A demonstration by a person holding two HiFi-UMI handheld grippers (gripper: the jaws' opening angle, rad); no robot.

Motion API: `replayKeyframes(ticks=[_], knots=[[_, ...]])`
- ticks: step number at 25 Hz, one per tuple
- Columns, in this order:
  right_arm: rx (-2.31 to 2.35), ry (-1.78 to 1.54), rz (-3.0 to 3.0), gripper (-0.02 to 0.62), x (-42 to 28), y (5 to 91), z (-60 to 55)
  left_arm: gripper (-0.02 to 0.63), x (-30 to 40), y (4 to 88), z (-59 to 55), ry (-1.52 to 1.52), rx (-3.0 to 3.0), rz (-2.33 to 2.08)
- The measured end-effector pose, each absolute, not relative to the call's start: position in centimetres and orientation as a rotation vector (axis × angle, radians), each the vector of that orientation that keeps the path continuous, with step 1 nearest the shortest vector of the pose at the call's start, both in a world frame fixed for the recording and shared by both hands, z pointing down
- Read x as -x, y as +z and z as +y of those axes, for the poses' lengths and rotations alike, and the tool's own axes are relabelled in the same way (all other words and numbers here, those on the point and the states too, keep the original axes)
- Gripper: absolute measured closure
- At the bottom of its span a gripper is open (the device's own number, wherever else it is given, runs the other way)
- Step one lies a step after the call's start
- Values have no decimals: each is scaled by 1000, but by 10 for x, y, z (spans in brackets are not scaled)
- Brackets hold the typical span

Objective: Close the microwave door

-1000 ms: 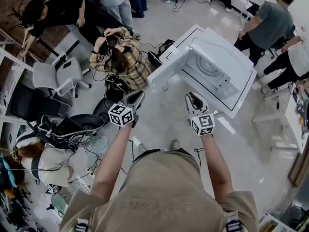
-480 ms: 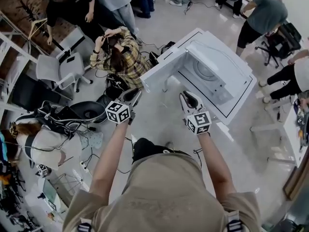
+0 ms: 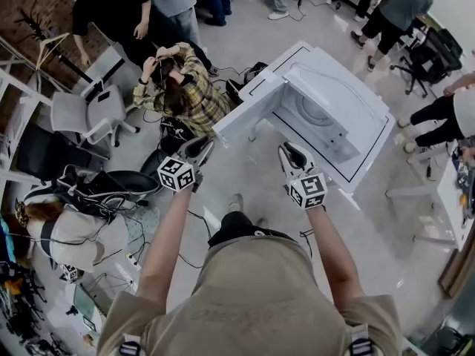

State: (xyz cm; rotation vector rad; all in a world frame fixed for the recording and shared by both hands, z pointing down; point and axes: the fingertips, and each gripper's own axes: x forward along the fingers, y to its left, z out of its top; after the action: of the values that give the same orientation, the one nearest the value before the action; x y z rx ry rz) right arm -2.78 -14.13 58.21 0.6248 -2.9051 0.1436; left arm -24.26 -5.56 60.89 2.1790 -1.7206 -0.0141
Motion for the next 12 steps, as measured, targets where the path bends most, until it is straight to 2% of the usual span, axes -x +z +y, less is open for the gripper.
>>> replayKeyframes(ticks=[12], knots=[[-823,167,-2830,543,57,592,-163,450,275,668,-92,76,-2258,-1448]])
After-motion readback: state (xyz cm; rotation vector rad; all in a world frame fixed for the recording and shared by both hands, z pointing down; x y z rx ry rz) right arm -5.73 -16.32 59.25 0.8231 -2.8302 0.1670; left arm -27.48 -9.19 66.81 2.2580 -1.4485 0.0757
